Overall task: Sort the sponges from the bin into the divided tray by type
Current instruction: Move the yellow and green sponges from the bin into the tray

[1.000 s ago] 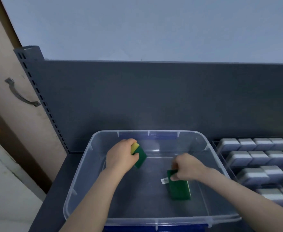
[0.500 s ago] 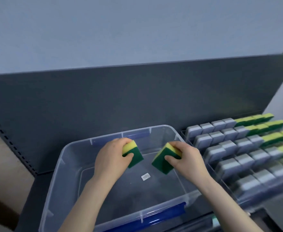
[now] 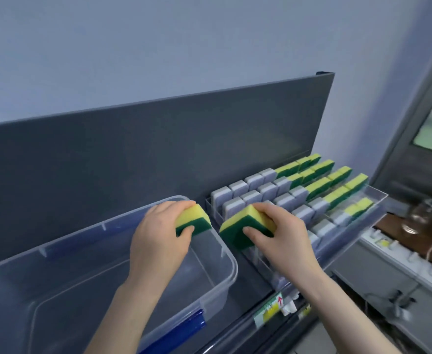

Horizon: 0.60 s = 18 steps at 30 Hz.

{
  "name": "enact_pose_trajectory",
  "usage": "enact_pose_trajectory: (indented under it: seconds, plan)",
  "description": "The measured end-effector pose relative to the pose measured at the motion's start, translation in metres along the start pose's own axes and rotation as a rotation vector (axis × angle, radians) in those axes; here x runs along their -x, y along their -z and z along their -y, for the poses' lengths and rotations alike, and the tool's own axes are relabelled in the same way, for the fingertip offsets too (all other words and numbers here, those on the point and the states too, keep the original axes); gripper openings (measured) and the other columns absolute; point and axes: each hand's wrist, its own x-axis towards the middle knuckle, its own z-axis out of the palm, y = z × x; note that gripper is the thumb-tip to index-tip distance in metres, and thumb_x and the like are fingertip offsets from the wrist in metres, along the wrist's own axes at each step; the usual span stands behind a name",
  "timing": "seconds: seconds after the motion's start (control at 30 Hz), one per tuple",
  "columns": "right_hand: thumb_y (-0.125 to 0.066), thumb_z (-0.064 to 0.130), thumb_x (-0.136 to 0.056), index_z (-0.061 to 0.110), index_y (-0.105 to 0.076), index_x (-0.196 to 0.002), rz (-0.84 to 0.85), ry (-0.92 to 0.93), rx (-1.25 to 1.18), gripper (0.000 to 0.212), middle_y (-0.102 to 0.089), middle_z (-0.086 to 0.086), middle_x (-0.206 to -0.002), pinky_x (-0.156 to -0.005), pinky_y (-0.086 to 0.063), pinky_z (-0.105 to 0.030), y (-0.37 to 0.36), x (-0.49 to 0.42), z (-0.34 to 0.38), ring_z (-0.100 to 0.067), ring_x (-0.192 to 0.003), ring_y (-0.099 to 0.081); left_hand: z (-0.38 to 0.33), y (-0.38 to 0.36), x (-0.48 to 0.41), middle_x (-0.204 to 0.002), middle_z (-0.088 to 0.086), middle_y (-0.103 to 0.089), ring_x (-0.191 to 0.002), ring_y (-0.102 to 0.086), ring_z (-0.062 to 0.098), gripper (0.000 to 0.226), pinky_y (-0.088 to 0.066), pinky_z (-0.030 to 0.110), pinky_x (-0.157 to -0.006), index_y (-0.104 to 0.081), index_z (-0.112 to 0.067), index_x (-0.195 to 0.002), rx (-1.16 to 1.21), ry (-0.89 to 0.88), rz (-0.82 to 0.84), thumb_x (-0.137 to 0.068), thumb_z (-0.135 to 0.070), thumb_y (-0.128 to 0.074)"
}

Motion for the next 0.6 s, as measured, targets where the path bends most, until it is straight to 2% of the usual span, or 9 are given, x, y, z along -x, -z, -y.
enact_pose_trajectory:
  seconds: [0.13, 0.23, 0.37, 0.5, 0.6]
  plan:
    - [-0.072, 0.023, -0.08, 0.025, -0.06, -0.117, -0.028, -0.01, 0.017, 0.038, -0.059, 0.018, -0.101, -0.083, -0.046, -0.021, 0.044, -0.003, -0.033, -0.007, -0.096, -0.056, -0.044, -0.029, 0.0, -0.105, -0.016, -0.061, -0.104, -0.054, 0.013, 0.044, -0.039, 0.023, -0.082, -0.066, -0.03, -0.113, 0.044, -0.014, -0.021, -0.074, -0.01, -0.075]
    - [-0.072, 0.023, -0.081, 0.024, -0.06, -0.117, -0.06, -0.028, 0.017, 0.038, -0.062, 0.016, -0.103, -0.083, -0.048, -0.024, 0.077, -0.006, -0.061, -0.007, -0.097, -0.058, -0.08, -0.053, 0.0, -0.099, -0.018, -0.058, -0.098, -0.055, 0.015, 0.044, -0.039, 0.025, -0.079, -0.067, -0.029, -0.11, 0.09, -0.018, -0.024, -0.073, -0.008, -0.075]
    - [-0.072, 0.022, -0.08, 0.025, -0.06, -0.119, -0.107, -0.053, 0.011, 0.04, -0.057, 0.018, -0.1, -0.08, -0.043, -0.019, 0.117, -0.007, -0.099, -0.006, -0.096, -0.055, -0.127, -0.087, 0.001, -0.104, -0.012, -0.062, -0.099, -0.057, 0.018, 0.043, -0.046, 0.032, -0.082, -0.066, -0.029, -0.112, 0.132, -0.013, 0.002, -0.075, -0.009, -0.074]
    - [-0.073, 0.023, -0.079, 0.027, -0.06, -0.118, -0.128, -0.083, 0.003, 0.041, -0.059, 0.017, -0.103, -0.083, -0.045, -0.021, 0.154, -0.003, -0.14, -0.007, -0.099, -0.056, -0.171, -0.119, 0.006, -0.108, -0.016, -0.06, -0.103, -0.056, 0.013, 0.042, -0.047, 0.031, -0.085, -0.064, -0.029, -0.115, 0.158, -0.019, 0.006, -0.078, -0.011, -0.073]
    - [-0.073, 0.023, -0.079, 0.027, -0.061, -0.117, -0.145, -0.097, 0.022, 0.04, -0.056, 0.021, -0.1, -0.075, -0.037, -0.007, 0.182, 0.001, -0.171, -0.002, -0.094, -0.053, -0.203, -0.144, 0.011, -0.104, -0.022, -0.054, -0.101, -0.053, 0.008, 0.041, -0.044, 0.026, -0.082, -0.063, -0.03, -0.117, 0.181, -0.022, 0.009, -0.08, -0.013, -0.072]
